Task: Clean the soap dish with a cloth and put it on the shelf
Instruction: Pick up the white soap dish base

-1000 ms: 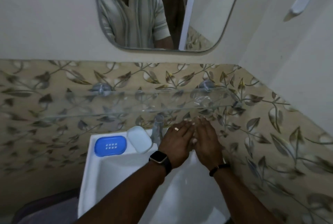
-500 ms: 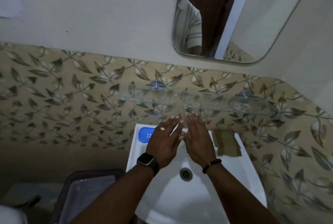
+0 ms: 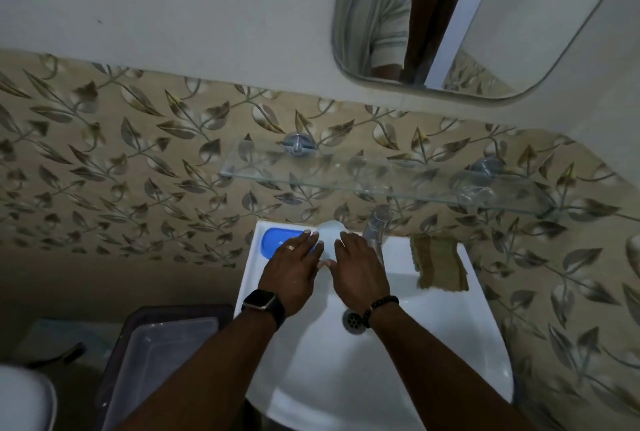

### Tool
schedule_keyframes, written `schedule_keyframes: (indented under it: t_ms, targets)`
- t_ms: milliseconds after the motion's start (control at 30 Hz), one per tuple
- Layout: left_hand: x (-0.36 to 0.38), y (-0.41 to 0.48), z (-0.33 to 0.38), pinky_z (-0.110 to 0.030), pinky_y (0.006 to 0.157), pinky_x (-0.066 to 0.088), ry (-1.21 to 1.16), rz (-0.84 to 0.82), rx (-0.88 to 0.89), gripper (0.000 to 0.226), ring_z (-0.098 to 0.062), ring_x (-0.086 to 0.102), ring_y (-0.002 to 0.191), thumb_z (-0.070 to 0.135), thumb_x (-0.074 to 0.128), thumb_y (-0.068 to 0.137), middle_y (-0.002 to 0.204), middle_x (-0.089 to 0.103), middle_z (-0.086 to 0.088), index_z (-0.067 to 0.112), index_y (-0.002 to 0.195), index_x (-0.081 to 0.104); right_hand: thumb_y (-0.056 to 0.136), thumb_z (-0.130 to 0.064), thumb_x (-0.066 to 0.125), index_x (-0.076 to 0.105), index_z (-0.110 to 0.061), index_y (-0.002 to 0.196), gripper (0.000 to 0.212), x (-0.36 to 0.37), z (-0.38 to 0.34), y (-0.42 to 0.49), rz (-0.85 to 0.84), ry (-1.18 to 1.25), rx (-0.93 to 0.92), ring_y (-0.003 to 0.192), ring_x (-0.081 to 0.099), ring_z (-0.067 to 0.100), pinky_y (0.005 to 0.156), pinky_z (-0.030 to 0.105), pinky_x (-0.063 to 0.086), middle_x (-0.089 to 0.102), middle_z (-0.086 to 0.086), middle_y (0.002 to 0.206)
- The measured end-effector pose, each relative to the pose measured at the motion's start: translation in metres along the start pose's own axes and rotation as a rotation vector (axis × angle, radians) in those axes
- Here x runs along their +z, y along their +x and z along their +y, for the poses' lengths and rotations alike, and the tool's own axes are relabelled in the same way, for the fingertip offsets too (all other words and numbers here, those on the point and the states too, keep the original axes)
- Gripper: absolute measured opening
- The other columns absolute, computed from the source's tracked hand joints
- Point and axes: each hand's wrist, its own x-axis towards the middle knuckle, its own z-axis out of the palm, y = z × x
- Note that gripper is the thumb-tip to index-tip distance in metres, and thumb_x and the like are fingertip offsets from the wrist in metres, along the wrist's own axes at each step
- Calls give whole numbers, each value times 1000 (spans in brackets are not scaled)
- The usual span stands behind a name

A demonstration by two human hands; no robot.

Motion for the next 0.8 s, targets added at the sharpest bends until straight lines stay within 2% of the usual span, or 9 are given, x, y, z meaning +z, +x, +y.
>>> schedule_keyframes:
  t_ms: [100, 167, 267, 433, 567, 667, 800]
  targets:
    - [16, 6, -2, -50, 110, 42, 38, -115, 32, 41, -35, 54, 134, 16, 64, 94, 142, 61, -13, 8, 134, 63, 94, -31, 59, 68, -12, 99, 21, 4, 9, 4, -149, -83, -25, 107, 58, 30, 88, 42, 45, 68, 8, 100]
    - [24, 10, -1, -45, 115, 34, 65, -212, 39, 45, -30, 45, 142, 22, 52, 100, 153, 51, -7, 14, 145, 53, 94, -27, 56, 68, -15, 103, 19, 7, 13, 5, -214, -155, -44, 111, 55, 31, 91, 44, 40, 67, 6, 102]
    - [34, 17, 1, -45, 113, 33, 105, -316, 60, 47, -30, 45, 139, 25, 45, 103, 158, 43, -3, 18, 150, 45, 90, -20, 55, 69, -16, 101, 19, 10, 15, 7, -263, -199, -74, 109, 54, 31, 92, 45, 39, 67, 4, 97]
    - [39, 20, 2, -42, 109, 39, 91, -345, 28, 46, -30, 52, 131, 26, 46, 104, 154, 50, -4, 17, 149, 46, 78, -11, 64, 71, -18, 73, 11, 12, 16, 6, -148, -234, -71, 82, 62, 28, 76, 41, 48, 63, 1, 68]
    - [39, 19, -1, -40, 106, 44, 30, -347, 4, 46, -28, 52, 133, 31, 44, 104, 153, 51, -3, 18, 149, 46, 75, -10, 70, 69, -18, 65, 12, 16, 13, 9, -117, -238, -48, 75, 61, 28, 73, 41, 48, 60, 0, 61]
    - [37, 15, 0, -39, 106, 45, -13, -360, -13, 46, -27, 52, 134, 33, 46, 104, 153, 51, -3, 18, 147, 48, 69, -11, 73, 66, -18, 60, 14, 15, 10, 8, -110, -268, -61, 72, 61, 27, 75, 42, 40, 57, -1, 57]
    - [34, 4, 3, -39, 107, 46, -67, -345, -46, 44, -26, 55, 132, 33, 48, 103, 151, 54, -2, 20, 145, 51, 67, -11, 76, 67, -19, 62, 12, 14, 5, -3, -101, -214, -80, 71, 63, 26, 67, 38, 51, 59, 0, 59]
